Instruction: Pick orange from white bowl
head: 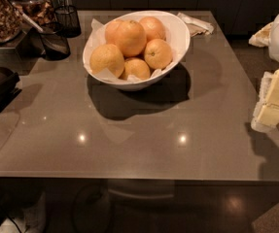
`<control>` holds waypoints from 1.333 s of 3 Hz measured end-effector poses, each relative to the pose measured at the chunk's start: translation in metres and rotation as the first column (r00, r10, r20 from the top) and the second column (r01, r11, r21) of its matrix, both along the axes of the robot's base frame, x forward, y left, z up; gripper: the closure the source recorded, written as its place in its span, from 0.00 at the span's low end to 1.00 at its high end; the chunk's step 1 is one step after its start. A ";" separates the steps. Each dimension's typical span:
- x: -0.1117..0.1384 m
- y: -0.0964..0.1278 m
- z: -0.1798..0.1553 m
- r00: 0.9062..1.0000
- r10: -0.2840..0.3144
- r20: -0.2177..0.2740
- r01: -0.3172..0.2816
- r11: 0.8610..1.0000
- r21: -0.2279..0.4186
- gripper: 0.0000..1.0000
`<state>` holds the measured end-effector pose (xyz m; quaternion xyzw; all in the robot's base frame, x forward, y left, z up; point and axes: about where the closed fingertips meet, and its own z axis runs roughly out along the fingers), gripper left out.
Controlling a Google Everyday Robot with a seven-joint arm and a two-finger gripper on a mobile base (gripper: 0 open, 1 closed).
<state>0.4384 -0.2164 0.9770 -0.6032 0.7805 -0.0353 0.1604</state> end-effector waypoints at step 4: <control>0.075 0.043 0.039 0.995 0.086 0.050 -0.084 0.996 -0.039 0.00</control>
Offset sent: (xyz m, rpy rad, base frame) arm 0.0571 0.0339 0.0393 -0.0096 -0.0403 0.0506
